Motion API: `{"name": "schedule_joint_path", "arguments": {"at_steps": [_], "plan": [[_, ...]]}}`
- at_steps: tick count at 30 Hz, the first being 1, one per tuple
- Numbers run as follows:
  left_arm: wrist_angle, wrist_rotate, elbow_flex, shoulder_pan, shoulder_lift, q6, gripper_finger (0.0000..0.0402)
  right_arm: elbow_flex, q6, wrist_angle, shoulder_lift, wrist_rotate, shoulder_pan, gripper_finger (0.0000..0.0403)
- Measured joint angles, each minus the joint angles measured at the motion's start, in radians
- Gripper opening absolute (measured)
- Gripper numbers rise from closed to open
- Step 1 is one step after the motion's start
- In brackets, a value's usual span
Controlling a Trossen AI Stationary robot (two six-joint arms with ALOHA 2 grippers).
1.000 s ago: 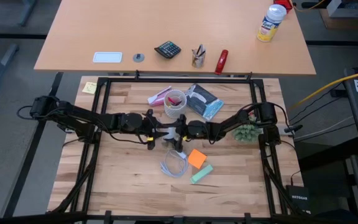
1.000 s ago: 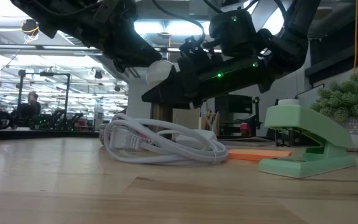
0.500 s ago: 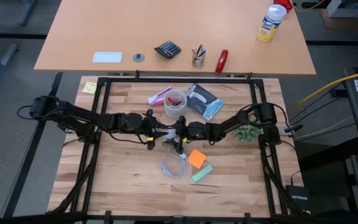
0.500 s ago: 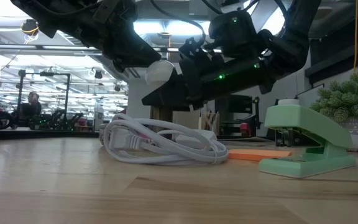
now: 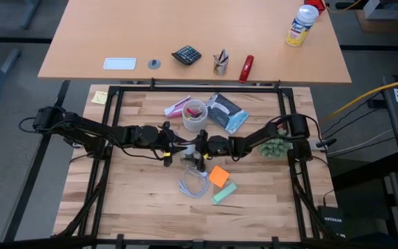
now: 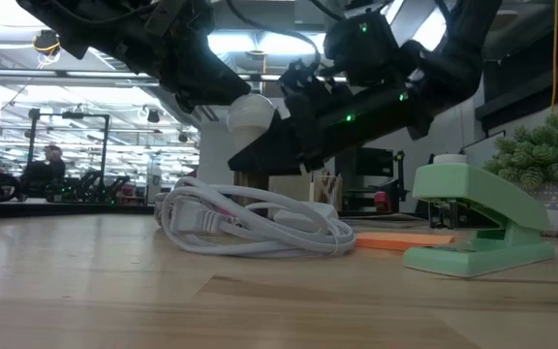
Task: Screw lightbulb
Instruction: Insert the lightbulb into the lamp
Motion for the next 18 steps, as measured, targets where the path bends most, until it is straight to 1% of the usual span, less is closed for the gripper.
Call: {"name": "schedule_joint_path", "arguments": {"at_steps": [7,13,15,18], "plan": [[0.002,-0.001,0.000,-0.001,0.000,0.000,0.0131,0.000,0.000,-0.274,-0.133,0.000,0.002,0.0342],[0.002,-0.001,-0.001,-0.002,0.000,0.000,0.0131,0.001,0.000,-0.472,-0.219,0.000,0.026,0.0342],[0.003,-0.001,-0.001,-0.002,0.000,0.000,0.0131,0.001,0.000,-0.522,-0.244,0.000,0.033,0.0342],[0.003,-0.001,-0.001,-0.002,0.001,0.000,0.0131,0.001,0.007,-0.553,-0.259,0.000,0.042,0.0342]]}}
